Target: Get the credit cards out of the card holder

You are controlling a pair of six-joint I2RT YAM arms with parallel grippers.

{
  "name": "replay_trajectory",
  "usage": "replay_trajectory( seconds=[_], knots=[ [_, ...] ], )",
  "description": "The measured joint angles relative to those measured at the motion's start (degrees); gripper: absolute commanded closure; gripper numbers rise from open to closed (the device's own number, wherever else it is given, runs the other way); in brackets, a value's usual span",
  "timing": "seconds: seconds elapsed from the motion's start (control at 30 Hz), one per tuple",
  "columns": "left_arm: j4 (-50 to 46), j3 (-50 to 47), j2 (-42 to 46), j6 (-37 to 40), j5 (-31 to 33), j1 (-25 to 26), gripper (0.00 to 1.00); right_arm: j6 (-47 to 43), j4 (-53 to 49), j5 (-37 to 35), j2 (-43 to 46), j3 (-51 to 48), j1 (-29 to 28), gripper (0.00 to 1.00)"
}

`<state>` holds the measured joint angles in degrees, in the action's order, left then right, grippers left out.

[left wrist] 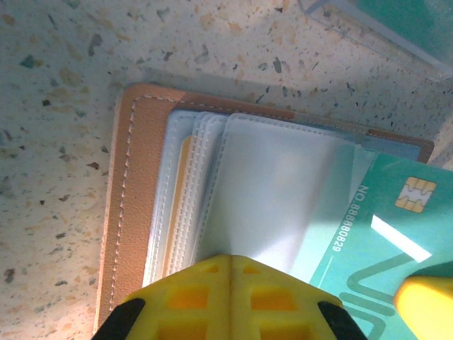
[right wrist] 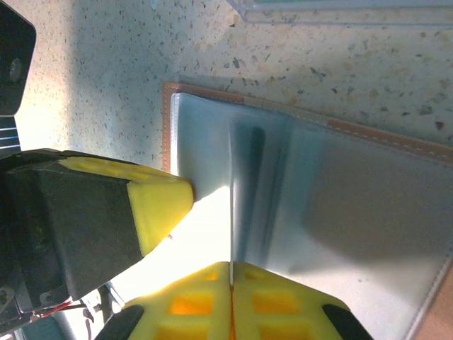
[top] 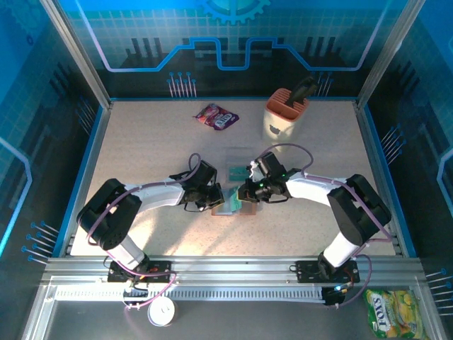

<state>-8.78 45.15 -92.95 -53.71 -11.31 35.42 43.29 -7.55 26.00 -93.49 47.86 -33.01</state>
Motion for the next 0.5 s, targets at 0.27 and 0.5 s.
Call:
replay_trajectory(
  seconds=[0.27, 0.5],
  knots=[
    [-0.6, 0.0, 0.4, 0.8, 0.7, -0.1, 0.94, -4.3, -7.1, -1.6, 3.0, 1.8, 0.4, 0.93],
    [-1.3, -0.7, 1.9, 1.6, 1.1, -0.4, 0.88, -15.6, -16.7, -5.0, 4.0, 9.7, 0.5, 0.99]
  ],
)
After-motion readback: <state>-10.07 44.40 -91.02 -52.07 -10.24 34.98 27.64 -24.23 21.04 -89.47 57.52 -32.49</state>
